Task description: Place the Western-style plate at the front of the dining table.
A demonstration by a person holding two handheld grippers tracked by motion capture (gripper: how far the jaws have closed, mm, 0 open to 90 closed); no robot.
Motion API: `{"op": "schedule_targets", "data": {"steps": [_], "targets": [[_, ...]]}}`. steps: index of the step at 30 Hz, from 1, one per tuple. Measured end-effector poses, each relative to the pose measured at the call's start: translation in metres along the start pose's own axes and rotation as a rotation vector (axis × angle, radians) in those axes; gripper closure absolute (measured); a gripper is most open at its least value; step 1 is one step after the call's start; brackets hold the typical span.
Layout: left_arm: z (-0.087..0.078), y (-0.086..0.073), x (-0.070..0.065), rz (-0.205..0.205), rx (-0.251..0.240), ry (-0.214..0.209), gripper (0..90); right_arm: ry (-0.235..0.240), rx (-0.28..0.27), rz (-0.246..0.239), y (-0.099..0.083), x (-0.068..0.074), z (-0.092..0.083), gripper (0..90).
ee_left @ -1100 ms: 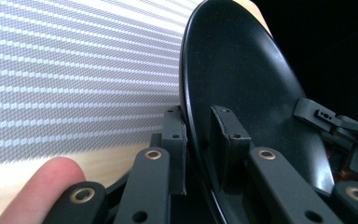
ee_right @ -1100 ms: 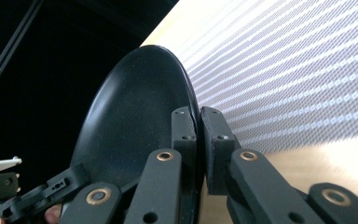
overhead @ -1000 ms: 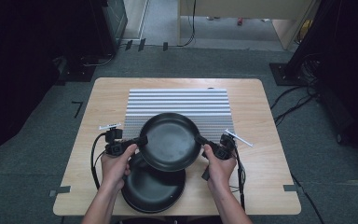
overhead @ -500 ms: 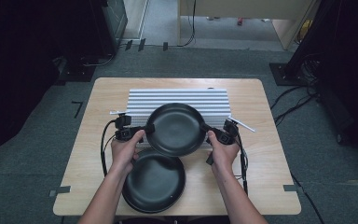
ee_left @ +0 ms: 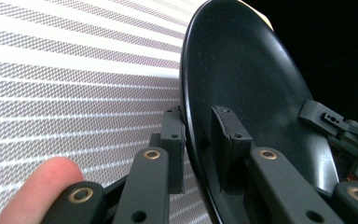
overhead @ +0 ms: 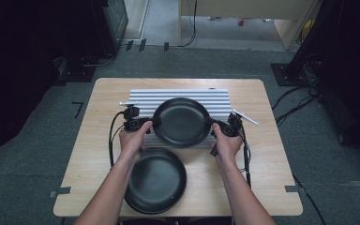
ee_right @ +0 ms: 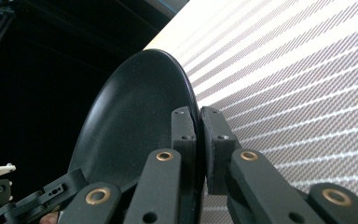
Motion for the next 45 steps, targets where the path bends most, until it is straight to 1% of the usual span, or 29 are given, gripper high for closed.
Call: {"op": "schedule_targets", "data": {"steps": [3,4,5,6,7,9,11,13,14,15,17,18,20,21,24,25,27,29,32,36,37,38,40,41,42,43,45], "targets": [[0.007,0.004,0.005,-0.017,-0.002,0.006,76.5,-0.016,0.001,0.01,0.004,-0.004,0.007,85.4],[0.009,0.005,0.007,-0.02,-0.002,0.006,76.5,-0.016,0.001,0.01,0.004,-0.004,0.007,85.4],[0.014,0.006,0.012,-0.044,0.002,0.006,76.5,-0.028,0.003,0.008,0.007,-0.005,0.012,85.4],[0.014,0.006,0.012,-0.044,0.002,0.006,76.5,-0.028,0.003,0.008,0.007,-0.005,0.012,85.4],[0.016,0.007,0.014,-0.049,0.003,0.009,76.4,-0.042,0.005,0.001,0.009,-0.007,0.018,85.3],[0.02,0.009,0.018,-0.063,0.006,0.013,76.4,-0.05,0.003,-0.001,0.01,-0.008,0.02,85.3],[0.024,0.011,0.021,-0.069,0.007,0.017,76.2,-0.063,0.009,0.012,0.013,-0.01,0.027,85.3],[0.028,0.015,0.027,-0.08,0.013,0.022,76.2,-0.066,0.014,0.008,0.014,-0.01,0.03,85.3],[0.028,0.015,0.027,-0.08,0.013,0.022,76.2,-0.065,0.018,0.003,0.014,-0.01,0.033,85.3],[0.03,0.016,0.031,-0.082,0.017,0.033,76.0,-0.067,0.017,0.0,0.015,-0.01,0.035,85.3],[0.03,0.016,0.034,-0.088,0.019,0.037,75.9,-0.071,0.023,0.005,0.015,-0.01,0.038,85.2],[0.032,0.015,0.038,-0.092,0.021,0.048,75.6,-0.078,0.028,0.0,0.015,-0.011,0.043,85.1],[0.034,0.015,0.04,-0.097,0.023,0.052,75.3,-0.082,0.032,-0.004,0.015,-0.012,0.045,85.1],[0.035,0.014,0.044,-0.109,0.028,0.056,74.7,-0.095,0.036,-0.017,0.016,-0.012,0.05,85.0],[0.036,0.014,0.045,-0.113,0.022,0.059,74.5,-0.109,0.027,-0.041,0.018,-0.011,0.052,84.8],[0.038,0.015,0.046,-0.115,0.017,0.057,74.5,-0.109,0.027,-0.041,0.018,-0.011,0.052,84.8],[0.042,0.016,0.048,-0.118,0.036,0.062,74.0,-0.118,0.03,-0.051,0.021,-0.01,0.055,84.7],[0.043,0.016,0.048,-0.119,0.039,0.068,73.5,-0.13,0.031,-0.055,0.023,-0.012,0.058,84.4],[0.046,0.017,0.05,-0.108,0.053,0.082,73.2,-0.141,0.028,-0.063,0.025,-0.014,0.061,84.0],[0.047,0.019,0.052,-0.099,0.05,0.101,72.9,-0.156,0.024,-0.094,0.027,-0.014,0.069,83.0],[0.047,0.019,0.053,-0.096,0.055,0.111,72.7,-0.158,0.022,-0.099,0.027,-0.015,0.071,82.8],[0.047,0.019,0.053,-0.096,0.055,0.111,72.6,-0.158,0.022,-0.099,0.027,-0.015,0.071,82.8],[0.048,0.017,0.055,-0.098,0.068,0.117,72.6,-0.161,0.022,-0.119,0.027,-0.015,0.074,82.5],[0.049,0.015,0.055,-0.089,0.082,0.125,72.6,-0.165,0.026,-0.127,0.026,-0.017,0.076,82.0],[0.049,0.015,0.055,-0.089,0.082,0.125,72.8,-0.165,0.026,-0.127,0.026,-0.017,0.076,82.0],[0.049,0.015,0.055,-0.081,0.082,0.128,72.8,-0.173,0.029,-0.129,0.025,-0.021,0.079,81.2],[0.05,0.015,0.054,-0.065,0.085,0.144,72.9,-0.179,0.022,-0.136,0.024,-0.022,0.08,80.2]]}}
Point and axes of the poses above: each handheld gripper's, and its own axes: z roughly forward along the jaws, y roughly out of its top, x roughly to its left, the point moved 9 cm from there along z, roughly forward along the jaws, and after that the axes turned 10 degrees about -y, right-handed, at the moved point
